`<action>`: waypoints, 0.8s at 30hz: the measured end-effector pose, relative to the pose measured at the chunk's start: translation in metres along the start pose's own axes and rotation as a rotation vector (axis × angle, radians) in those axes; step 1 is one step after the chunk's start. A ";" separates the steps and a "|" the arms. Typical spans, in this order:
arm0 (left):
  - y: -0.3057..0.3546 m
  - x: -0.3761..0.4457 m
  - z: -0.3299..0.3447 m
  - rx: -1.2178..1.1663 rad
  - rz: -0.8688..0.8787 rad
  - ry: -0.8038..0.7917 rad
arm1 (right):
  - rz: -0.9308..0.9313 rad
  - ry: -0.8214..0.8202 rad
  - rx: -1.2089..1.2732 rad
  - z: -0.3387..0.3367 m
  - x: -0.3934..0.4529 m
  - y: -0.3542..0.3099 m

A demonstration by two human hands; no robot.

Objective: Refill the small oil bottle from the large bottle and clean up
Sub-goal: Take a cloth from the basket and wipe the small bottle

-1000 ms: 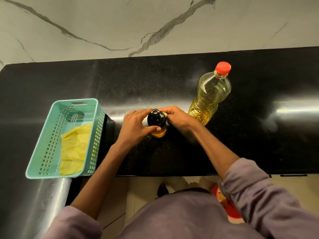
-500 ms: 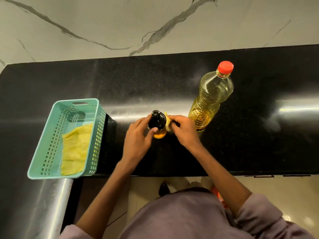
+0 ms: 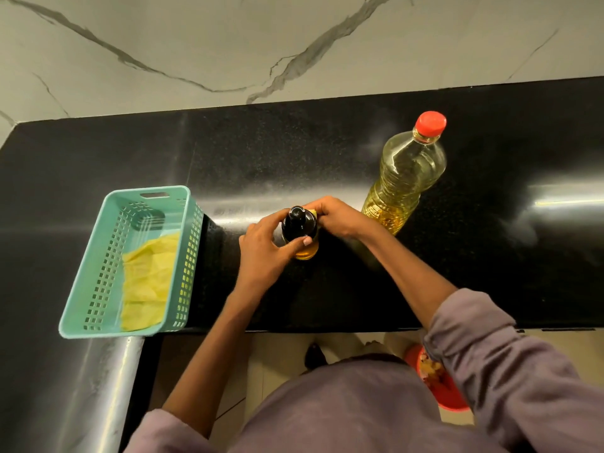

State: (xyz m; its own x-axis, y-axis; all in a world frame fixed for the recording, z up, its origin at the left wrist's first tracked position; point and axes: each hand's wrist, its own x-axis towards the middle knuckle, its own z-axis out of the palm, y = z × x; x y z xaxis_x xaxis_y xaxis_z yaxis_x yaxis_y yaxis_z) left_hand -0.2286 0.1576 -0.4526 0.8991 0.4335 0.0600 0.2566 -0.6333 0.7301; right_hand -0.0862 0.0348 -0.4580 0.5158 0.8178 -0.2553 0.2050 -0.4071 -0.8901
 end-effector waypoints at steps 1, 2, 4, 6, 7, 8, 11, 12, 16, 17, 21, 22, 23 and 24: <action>-0.003 0.006 -0.008 -0.060 -0.003 -0.113 | 0.013 -0.005 -0.087 0.001 -0.001 0.002; -0.006 0.013 -0.017 -0.104 0.005 -0.233 | 0.037 -0.012 -0.180 0.002 -0.004 0.002; -0.008 0.025 -0.031 -0.112 0.053 -0.402 | 0.066 -0.005 -0.302 0.011 -0.010 0.005; -0.007 0.029 -0.035 -0.075 0.072 -0.382 | 0.088 0.072 -0.313 0.023 -0.017 0.010; -0.006 0.028 -0.034 -0.059 0.063 -0.295 | 0.101 0.133 -0.302 0.028 -0.020 0.012; -0.003 0.024 -0.031 -0.047 0.058 -0.184 | 0.117 0.201 -0.295 0.033 -0.024 0.014; 0.004 0.011 -0.016 -0.047 0.069 0.055 | 0.120 0.381 -0.244 0.043 -0.030 0.016; 0.005 0.008 -0.012 -0.048 0.063 0.081 | 0.107 0.425 -0.215 0.046 -0.031 0.014; 0.008 0.003 0.000 -0.022 0.038 0.091 | 0.021 0.588 -0.171 0.050 -0.034 0.001; 0.009 0.003 0.001 -0.035 0.034 0.093 | -0.001 0.612 -0.173 0.049 -0.034 -0.002; 0.001 0.005 0.002 -0.069 -0.016 0.113 | -0.024 0.562 -0.074 0.047 -0.023 -0.013; -0.001 0.005 0.003 -0.064 -0.019 0.117 | -0.022 0.527 -0.058 0.046 -0.019 -0.014; -0.003 0.005 0.004 -0.059 -0.019 0.121 | -0.029 0.499 -0.049 0.045 -0.015 -0.015; -0.004 0.006 0.004 -0.053 -0.020 0.124 | -0.034 0.478 -0.039 0.043 -0.011 -0.015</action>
State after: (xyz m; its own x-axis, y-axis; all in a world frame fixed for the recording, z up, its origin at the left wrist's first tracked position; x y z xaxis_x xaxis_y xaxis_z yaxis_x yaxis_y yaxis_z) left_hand -0.2230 0.1598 -0.4584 0.8426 0.5234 0.1267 0.2518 -0.5909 0.7665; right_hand -0.1308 0.0493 -0.4579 0.8312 0.5558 -0.0156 0.2550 -0.4060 -0.8775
